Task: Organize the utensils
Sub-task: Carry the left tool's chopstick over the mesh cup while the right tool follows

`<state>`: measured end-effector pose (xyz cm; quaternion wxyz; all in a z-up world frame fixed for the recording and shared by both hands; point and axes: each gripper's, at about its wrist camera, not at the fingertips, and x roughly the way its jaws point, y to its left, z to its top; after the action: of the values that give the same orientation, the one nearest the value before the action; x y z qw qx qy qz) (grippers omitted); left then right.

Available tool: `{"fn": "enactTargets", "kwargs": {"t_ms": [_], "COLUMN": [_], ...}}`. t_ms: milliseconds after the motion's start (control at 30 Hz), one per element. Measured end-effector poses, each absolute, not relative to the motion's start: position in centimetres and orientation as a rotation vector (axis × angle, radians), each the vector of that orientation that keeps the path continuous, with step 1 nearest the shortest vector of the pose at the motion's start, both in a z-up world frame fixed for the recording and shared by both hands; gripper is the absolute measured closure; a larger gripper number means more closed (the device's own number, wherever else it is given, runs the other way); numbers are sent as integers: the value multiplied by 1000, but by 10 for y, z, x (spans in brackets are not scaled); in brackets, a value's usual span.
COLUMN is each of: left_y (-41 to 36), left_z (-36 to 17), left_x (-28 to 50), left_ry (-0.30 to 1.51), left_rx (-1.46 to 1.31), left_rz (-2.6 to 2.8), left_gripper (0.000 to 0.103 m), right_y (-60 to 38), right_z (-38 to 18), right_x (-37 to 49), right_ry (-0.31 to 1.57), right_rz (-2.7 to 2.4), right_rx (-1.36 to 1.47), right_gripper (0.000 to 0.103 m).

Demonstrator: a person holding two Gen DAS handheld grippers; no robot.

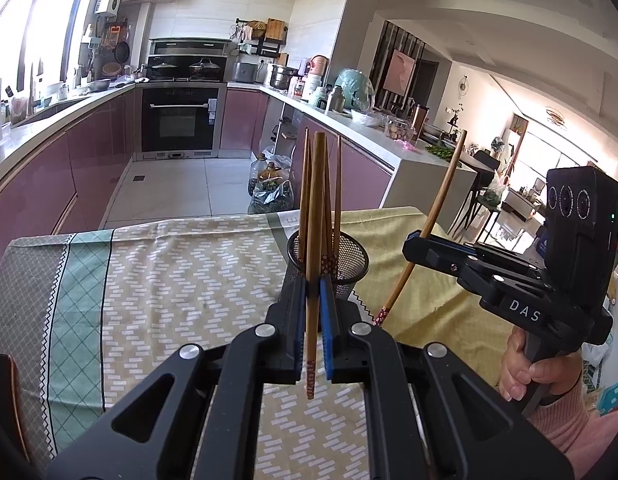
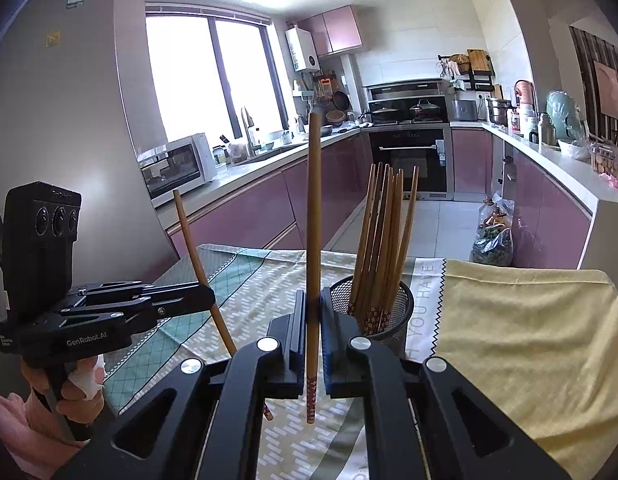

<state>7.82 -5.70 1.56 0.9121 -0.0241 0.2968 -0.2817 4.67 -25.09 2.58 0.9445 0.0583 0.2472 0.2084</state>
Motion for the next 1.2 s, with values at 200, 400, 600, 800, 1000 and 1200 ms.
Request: {"fn": "enactTargets", "kwargs": {"t_ms": [200,400,600,800,1000,1200], "left_y": [-58,-63,-65,-67,-69,-74], "left_z": [22,27,35,40,46,51], "left_x": [80,81,81,81,82,85], "left_ry": [598,587,573,560,549,544], "left_rx": [-51,-48,-43,-42,-42,-36], "left_rz": [-590,-597,-600,-608,-617,-624], "left_gripper": [95,95,95,95,95,95], "right_y": [-252,-252,-253,-253,-254,-254], "right_z": [33,34,36,42,46,46], "right_x": [47,48,48,48,49,51], "right_ry": [486,479,470,453,443,443], "right_rz": [421,425,427,428,429,428], "right_rx": [111,110,110,105,103,106], "right_gripper": [97,97,97,97,97,97]}}
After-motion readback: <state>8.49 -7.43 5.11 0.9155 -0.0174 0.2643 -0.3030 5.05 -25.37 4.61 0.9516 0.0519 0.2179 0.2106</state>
